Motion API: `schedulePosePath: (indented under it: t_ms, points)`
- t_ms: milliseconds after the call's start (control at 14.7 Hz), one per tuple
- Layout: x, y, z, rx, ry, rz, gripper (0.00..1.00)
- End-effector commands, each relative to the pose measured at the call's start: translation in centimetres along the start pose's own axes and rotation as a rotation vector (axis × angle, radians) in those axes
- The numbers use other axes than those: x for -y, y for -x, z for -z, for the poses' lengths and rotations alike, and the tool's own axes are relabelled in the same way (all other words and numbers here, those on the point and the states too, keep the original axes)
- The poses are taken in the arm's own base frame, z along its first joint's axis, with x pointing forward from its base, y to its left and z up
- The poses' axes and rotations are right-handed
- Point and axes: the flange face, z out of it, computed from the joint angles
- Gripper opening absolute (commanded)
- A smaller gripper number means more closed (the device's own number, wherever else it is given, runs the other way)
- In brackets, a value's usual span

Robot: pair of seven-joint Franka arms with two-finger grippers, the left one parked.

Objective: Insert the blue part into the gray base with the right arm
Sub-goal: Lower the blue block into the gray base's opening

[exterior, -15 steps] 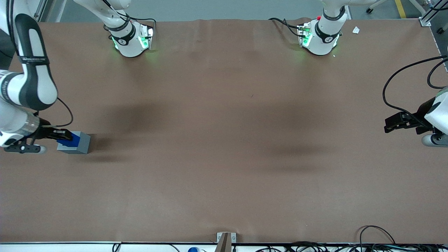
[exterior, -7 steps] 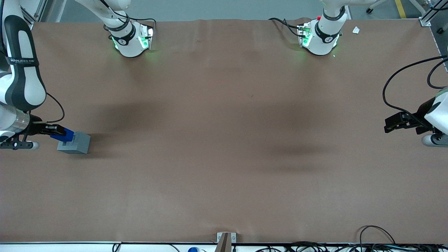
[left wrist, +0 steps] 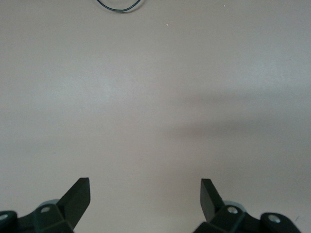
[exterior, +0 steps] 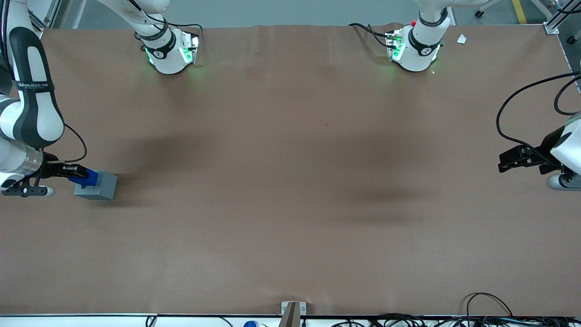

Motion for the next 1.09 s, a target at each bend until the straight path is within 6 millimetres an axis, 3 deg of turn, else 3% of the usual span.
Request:
schedulePosePath:
  t_ms: [0, 1023]
  points:
    - [-0.8, -1.0, -0.2, -0.006, -0.002, 0.003, 0.03]
    - [-1.9, -0.9, -1.5, 0.014, -0.01, -0.018, 0.03]
